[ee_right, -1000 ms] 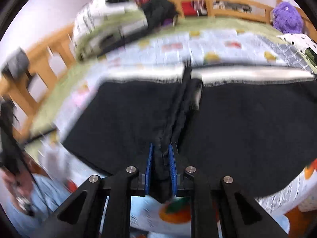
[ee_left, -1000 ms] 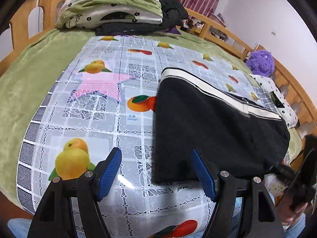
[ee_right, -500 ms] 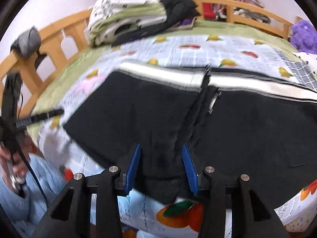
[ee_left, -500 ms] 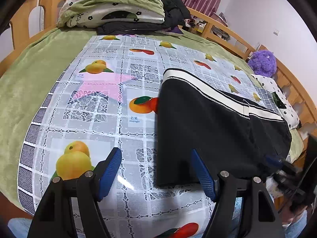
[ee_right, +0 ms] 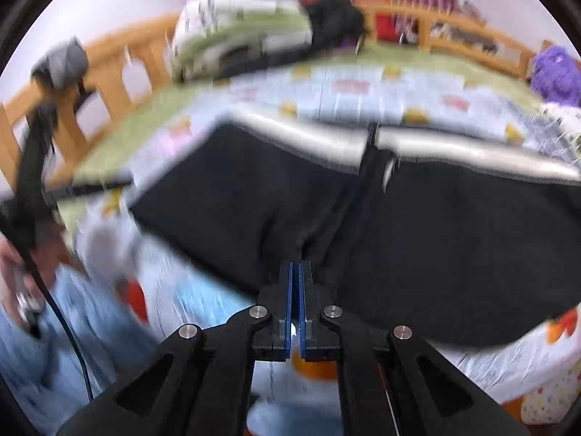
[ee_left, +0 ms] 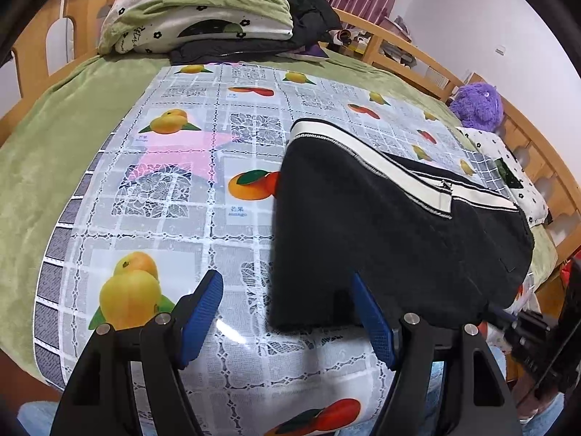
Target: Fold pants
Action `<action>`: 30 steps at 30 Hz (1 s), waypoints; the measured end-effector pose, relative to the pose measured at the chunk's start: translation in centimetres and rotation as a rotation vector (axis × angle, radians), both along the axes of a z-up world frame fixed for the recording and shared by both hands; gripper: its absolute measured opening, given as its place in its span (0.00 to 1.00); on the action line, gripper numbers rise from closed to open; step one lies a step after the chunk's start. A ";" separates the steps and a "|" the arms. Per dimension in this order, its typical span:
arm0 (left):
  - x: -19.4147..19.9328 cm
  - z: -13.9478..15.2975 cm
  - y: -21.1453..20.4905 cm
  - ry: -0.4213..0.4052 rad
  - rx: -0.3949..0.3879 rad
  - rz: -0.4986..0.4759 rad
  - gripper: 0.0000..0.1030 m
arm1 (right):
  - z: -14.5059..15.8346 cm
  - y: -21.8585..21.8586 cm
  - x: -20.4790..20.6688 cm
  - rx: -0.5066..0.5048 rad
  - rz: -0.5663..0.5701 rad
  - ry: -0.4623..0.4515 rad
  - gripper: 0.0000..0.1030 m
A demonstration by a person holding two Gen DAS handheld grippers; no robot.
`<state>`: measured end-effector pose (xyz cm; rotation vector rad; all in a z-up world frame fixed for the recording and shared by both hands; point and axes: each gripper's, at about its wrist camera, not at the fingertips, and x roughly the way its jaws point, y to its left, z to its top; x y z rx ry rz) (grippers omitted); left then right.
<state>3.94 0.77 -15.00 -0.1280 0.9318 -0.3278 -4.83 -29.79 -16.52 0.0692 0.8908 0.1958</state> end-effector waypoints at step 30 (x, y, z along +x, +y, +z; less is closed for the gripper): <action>3.8 0.5 -5.1 0.002 0.039 -0.062 0.69 | -1.0 -11.7 13.7 0.033 -0.262 0.053 0.17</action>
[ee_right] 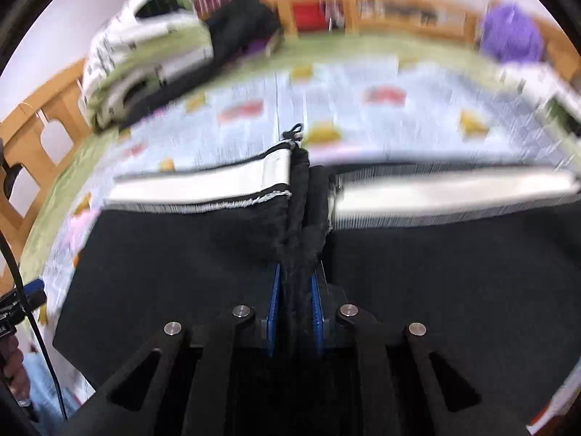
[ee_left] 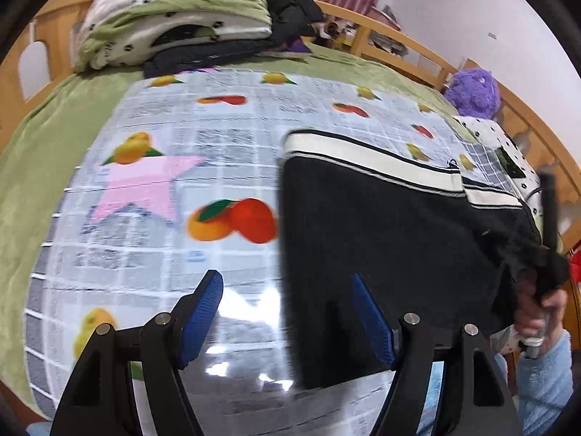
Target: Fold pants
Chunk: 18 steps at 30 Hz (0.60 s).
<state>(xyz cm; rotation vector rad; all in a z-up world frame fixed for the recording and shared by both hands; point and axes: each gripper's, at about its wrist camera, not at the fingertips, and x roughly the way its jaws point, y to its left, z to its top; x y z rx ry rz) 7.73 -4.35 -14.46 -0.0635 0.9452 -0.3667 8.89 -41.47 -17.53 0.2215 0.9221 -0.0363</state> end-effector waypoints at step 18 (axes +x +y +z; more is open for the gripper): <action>-1.4 -3.0 -5.0 0.030 0.099 -0.057 0.69 | -1.3 4.0 -8.8 -0.166 0.051 -0.039 0.31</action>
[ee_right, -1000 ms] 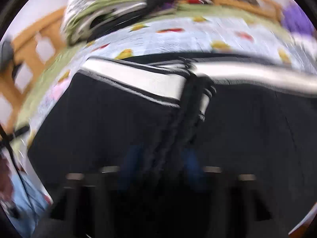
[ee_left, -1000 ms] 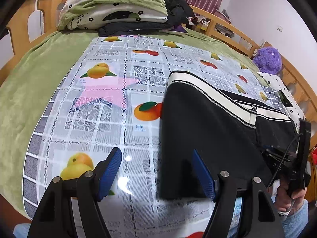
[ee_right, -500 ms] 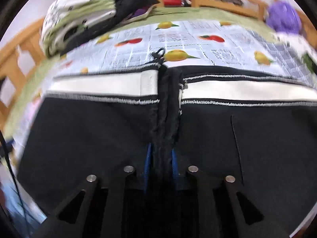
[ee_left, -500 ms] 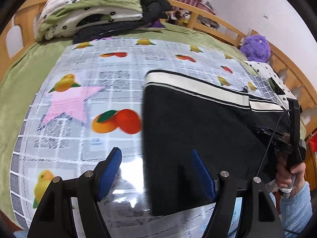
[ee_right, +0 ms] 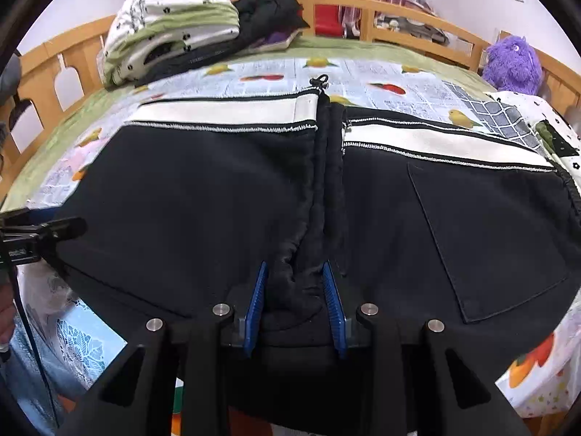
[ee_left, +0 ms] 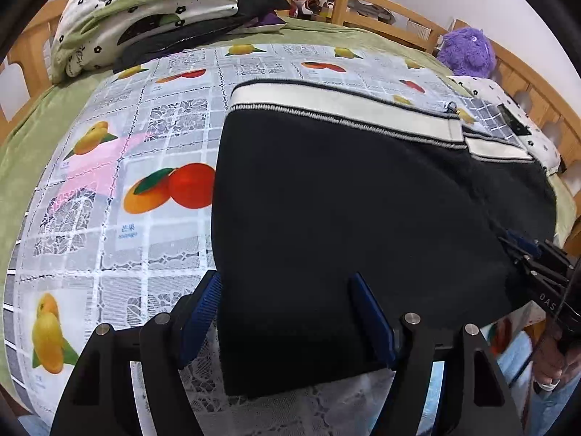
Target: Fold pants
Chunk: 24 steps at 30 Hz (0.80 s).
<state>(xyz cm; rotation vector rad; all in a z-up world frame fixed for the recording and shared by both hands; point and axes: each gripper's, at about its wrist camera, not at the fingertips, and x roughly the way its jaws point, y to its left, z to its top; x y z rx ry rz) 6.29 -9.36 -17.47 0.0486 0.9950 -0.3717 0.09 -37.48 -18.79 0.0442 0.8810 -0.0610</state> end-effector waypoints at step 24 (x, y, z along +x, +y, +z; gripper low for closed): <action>6.6 1.1 0.8 0.003 -0.031 0.061 0.69 | -1.3 -27.1 -7.6 0.208 -0.634 -0.095 0.68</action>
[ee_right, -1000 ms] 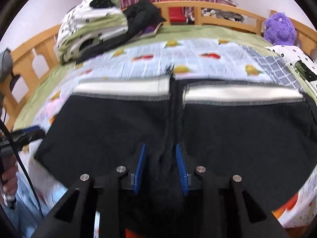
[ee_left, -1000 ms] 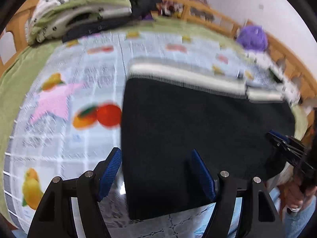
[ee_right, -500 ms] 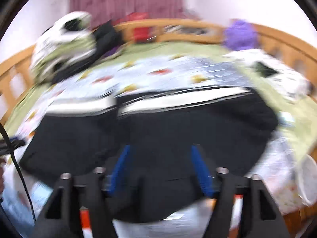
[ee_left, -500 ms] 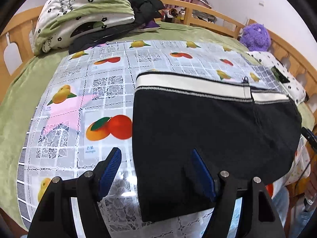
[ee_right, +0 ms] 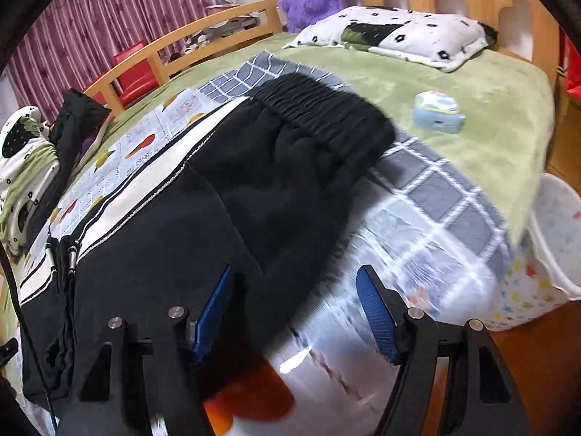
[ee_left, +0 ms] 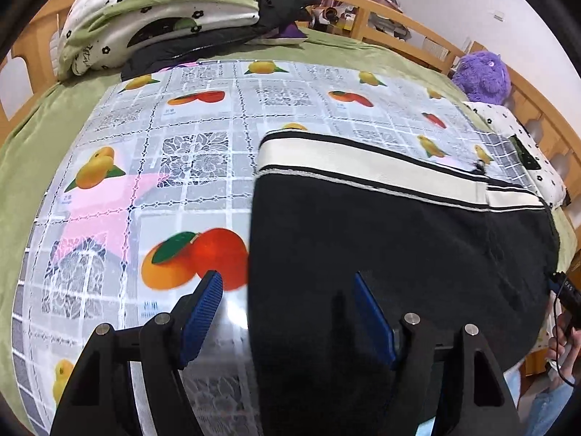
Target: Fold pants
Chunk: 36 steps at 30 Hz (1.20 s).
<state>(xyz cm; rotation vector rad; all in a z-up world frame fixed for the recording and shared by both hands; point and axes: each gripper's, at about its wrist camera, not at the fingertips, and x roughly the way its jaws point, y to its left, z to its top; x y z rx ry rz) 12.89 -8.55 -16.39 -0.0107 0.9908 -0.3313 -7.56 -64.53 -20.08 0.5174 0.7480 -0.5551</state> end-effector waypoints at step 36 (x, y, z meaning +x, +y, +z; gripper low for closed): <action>7.4 3.8 16.3 -0.102 -0.007 0.171 0.14 | 7.2 17.0 20.1 -0.036 0.344 -0.174 0.13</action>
